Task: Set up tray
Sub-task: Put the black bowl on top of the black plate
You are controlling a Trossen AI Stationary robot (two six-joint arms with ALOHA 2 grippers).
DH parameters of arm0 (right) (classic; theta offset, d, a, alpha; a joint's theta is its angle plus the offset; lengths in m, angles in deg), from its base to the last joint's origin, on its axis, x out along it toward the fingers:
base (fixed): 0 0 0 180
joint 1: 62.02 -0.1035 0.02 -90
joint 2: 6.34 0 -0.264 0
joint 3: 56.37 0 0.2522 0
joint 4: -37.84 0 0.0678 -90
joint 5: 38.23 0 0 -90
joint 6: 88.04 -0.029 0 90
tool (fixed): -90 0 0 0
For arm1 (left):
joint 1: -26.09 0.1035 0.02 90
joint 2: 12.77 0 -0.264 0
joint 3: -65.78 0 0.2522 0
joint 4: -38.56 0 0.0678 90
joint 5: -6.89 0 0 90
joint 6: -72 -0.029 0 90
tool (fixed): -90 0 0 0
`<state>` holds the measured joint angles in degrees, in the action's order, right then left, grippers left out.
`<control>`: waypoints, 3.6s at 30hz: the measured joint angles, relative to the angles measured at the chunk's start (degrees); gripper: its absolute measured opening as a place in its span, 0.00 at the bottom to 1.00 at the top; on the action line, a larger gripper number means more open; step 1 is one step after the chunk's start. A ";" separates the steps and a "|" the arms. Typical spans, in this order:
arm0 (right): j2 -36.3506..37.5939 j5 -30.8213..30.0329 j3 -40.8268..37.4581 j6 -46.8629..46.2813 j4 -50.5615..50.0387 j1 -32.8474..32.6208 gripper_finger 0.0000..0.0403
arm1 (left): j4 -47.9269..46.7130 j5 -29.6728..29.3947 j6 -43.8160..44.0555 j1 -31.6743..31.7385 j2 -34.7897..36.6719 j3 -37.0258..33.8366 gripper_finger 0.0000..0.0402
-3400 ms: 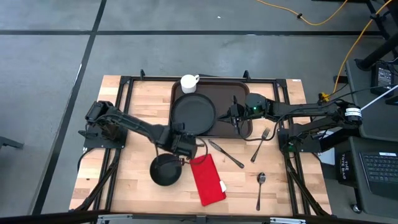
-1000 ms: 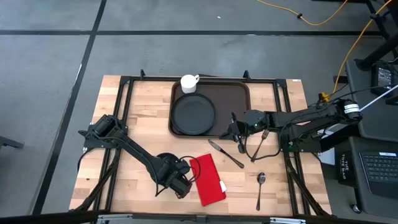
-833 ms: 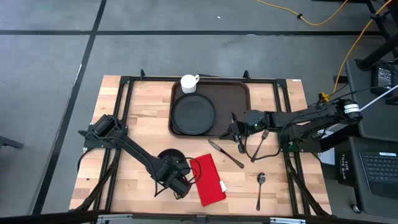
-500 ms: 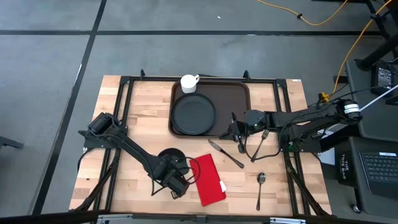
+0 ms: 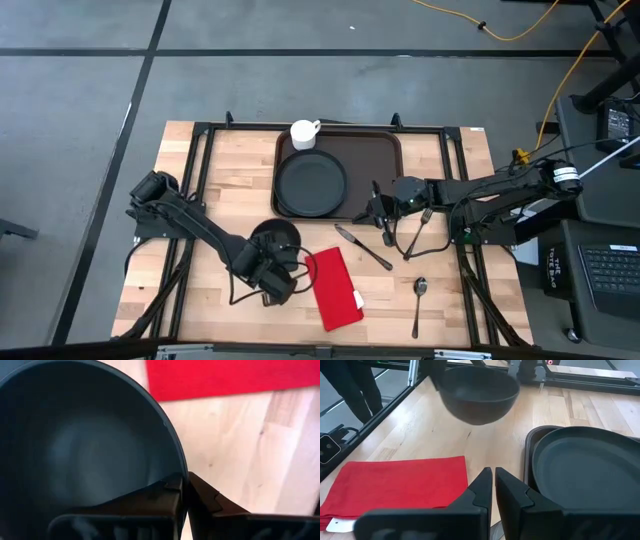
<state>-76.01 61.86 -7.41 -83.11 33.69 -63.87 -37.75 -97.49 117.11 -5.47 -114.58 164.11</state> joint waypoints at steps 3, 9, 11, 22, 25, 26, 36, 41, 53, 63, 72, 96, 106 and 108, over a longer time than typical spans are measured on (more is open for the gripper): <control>-0.09 -0.02 0.00 0.17 0.00 0.00 0.07 | -1.62 -1.58 -4.28 1.25 1.36 0.00 0.01; -2.76 -0.04 0.00 1.86 2.38 0.00 0.07 | -1.75 -3.79 -13.98 6.11 2.90 0.02 0.01; -4.22 -0.04 0.00 2.13 4.35 0.00 0.07 | -1.70 -3.96 -18.14 7.61 2.88 0.02 0.01; -4.39 -4.57 0.00 0.13 5.00 0.24 0.07 | -0.25 0.30 -34.76 17.66 2.88 0.02 0.01; -4.37 -4.88 0.00 0.45 4.98 0.24 0.07 | -0.25 1.12 -38.65 19.94 2.88 0.01 0.01; -4.37 -5.56 0.00 1.01 5.10 0.31 0.07 | -0.25 1.34 -40.02 20.61 2.88 0.02 0.01; -4.35 -7.52 0.00 3.05 7.77 2.80 0.07 | 0.01 1.62 -50.91 28.09 2.88 0.02 0.01; -4.33 -7.52 0.00 2.91 8.24 4.37 0.07 | 1.24 4.65 -56.99 32.82 2.88 0.02 0.01; -4.31 -7.52 0.02 2.52 6.38 5.01 0.07 | 8.88 9.86 -65.84 42.66 2.79 -2.43 0.01; -4.31 -7.52 0.02 -0.85 3.96 5.01 0.07 | 14.54 10.06 -65.58 44.77 2.79 -7.46 0.01; -4.31 -7.52 0.02 -0.85 3.41 5.01 0.07 | 17.27 11.52 -63.38 44.12 2.76 -8.75 0.01; -4.31 -8.17 0.07 1.64 4.35 5.07 0.07 | 18.17 12.46 -62.19 43.66 -0.36 -8.77 0.01; -4.31 -8.15 0.07 1.75 4.28 5.11 0.07 | 18.19 12.46 -61.84 43.66 -0.36 -8.77 0.01; -4.31 -8.13 0.07 1.68 4.26 5.11 0.07 | 18.19 12.46 -61.84 43.66 -0.36 -8.77 0.01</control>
<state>-80.32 53.73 -7.35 -81.42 37.95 -58.76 -19.56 -85.02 55.26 38.19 -114.94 155.35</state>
